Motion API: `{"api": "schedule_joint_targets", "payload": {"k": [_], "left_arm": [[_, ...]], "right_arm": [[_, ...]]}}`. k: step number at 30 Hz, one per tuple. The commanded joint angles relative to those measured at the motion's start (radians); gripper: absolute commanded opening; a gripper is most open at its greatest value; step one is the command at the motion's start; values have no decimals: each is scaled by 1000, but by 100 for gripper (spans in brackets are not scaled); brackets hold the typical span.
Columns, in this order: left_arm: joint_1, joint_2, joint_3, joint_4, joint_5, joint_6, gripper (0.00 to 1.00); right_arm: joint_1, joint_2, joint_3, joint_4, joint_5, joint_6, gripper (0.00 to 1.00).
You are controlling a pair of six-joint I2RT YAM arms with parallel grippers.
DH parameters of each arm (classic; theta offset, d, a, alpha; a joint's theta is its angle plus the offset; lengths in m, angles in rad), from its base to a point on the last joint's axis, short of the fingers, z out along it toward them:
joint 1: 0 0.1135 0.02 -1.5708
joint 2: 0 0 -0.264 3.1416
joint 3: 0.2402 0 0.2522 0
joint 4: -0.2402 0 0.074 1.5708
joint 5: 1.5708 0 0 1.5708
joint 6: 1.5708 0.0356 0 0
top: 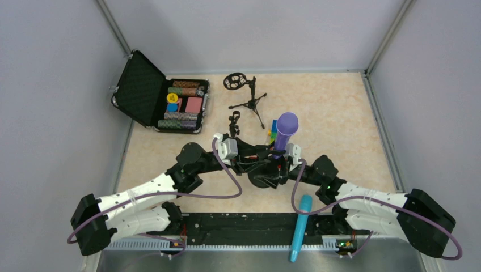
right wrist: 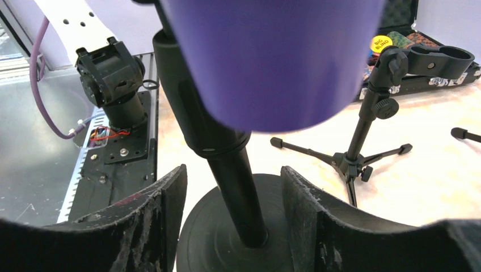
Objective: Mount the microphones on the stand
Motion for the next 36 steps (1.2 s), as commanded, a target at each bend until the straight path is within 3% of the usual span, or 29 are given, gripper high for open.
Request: {"api": "schedule_joint_targets", "payload": {"k": [1,7,19,27,36], "left_arm": [[-11,-5,74,186,-40,0,0],[-16,1,83,205,-43,-3,0],[-18,-9,110,199,-74,-23,0],[-21,-19,115,223,-73,-53,0],[-21,-46,118,224,-109,-42,0]], "right_arm": [[13,23,5,53,-5,-22,55],[13,38,2,57,0,-36,38],[13,74,-10,52,59,-91,29],[13,100,-8,31,100,-91,5],[13,116,-6,12,123,-91,2]]}}
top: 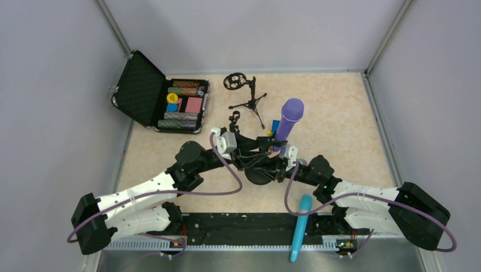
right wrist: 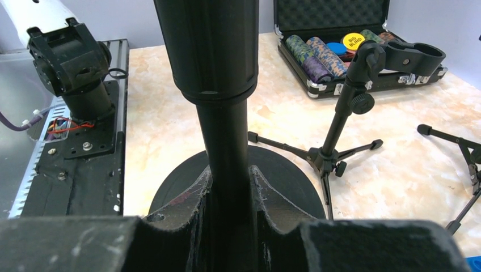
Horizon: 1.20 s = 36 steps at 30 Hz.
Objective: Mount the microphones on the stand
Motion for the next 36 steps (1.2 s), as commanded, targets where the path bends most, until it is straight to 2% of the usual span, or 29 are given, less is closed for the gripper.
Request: {"api": "schedule_joint_targets", "payload": {"k": [1,11,28,36], "left_arm": [[-11,-61,80,196,-11,-2,0],[-11,-109,76,186,-30,117,0],[-11,-127,124,201,-35,145,0],[-11,-158,124,193,-44,230,0]], "right_arm": [[4,33,-3,-47,52,4,2],[6,69,2,-56,48,4,1],[24,119,-4,-65,60,3,0],[26,134,-3,-73,65,7,0]]}}
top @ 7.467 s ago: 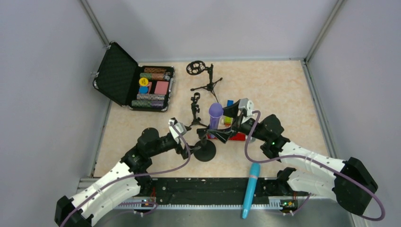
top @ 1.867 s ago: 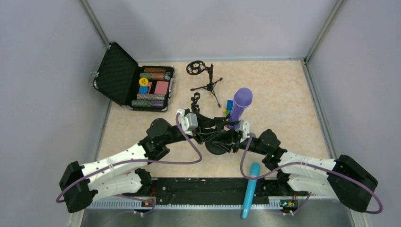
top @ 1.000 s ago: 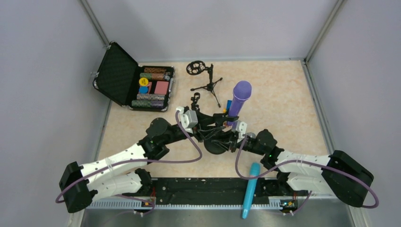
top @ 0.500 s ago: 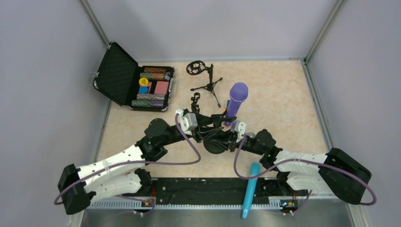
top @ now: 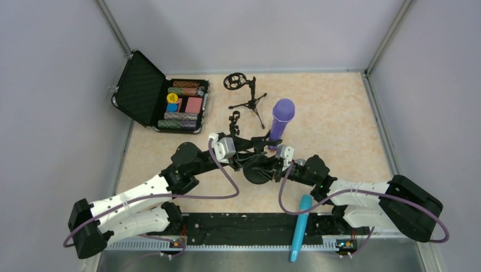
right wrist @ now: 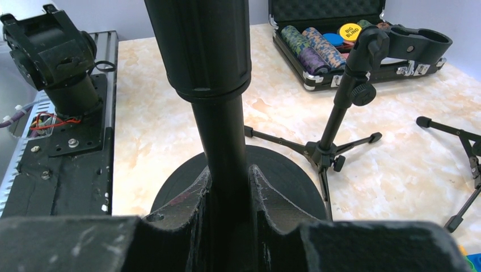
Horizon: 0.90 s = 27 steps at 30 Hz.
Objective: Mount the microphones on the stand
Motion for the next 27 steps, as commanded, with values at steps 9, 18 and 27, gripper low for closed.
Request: {"api": "schedule_joint_targets", "payload": {"k": [9,18,27], "left_arm": [[-8,-113,150,232,-24,165,0],[-8,-147,173,181,-66,199,0],[-8,-160,202,191,-146,222,0]], "right_arm": [[8,55,11,-200,61,31,1],[10,86,32,-267,133,53,10],[28,126,52,-300,177,64,13]]}}
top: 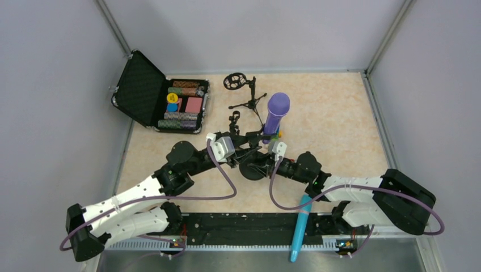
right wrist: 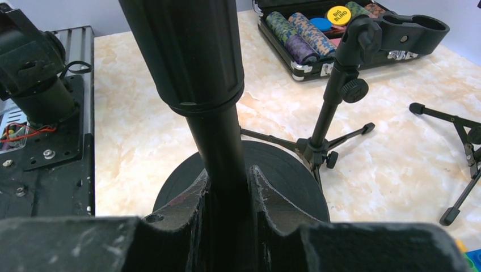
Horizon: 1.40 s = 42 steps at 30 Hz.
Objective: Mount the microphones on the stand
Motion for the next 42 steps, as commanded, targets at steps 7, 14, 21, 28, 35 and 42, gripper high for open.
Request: {"api": "schedule_joint_targets", "payload": {"k": [7,14,21,28,35,42], "left_arm": [[-3,-114,162,375,-114,125,0],[-3,-113,194,357,-105,144,0],[-3,-113,258,289,-95,181,0],[-2,-122,239,280,-114,181,0],[-3,-131,178,289,-143,157,0],[-2,-141,90,321,-163,112,0]], "right_arm": [[19,80,-18,-233,109,72,15],[34,108,-4,-251,130,68,16],[36,125,5,-270,168,64,18],[36,116,14,-276,176,56,27],[35,75,109,-409,186,41,36],[36,-61,161,-448,151,26,61]]}}
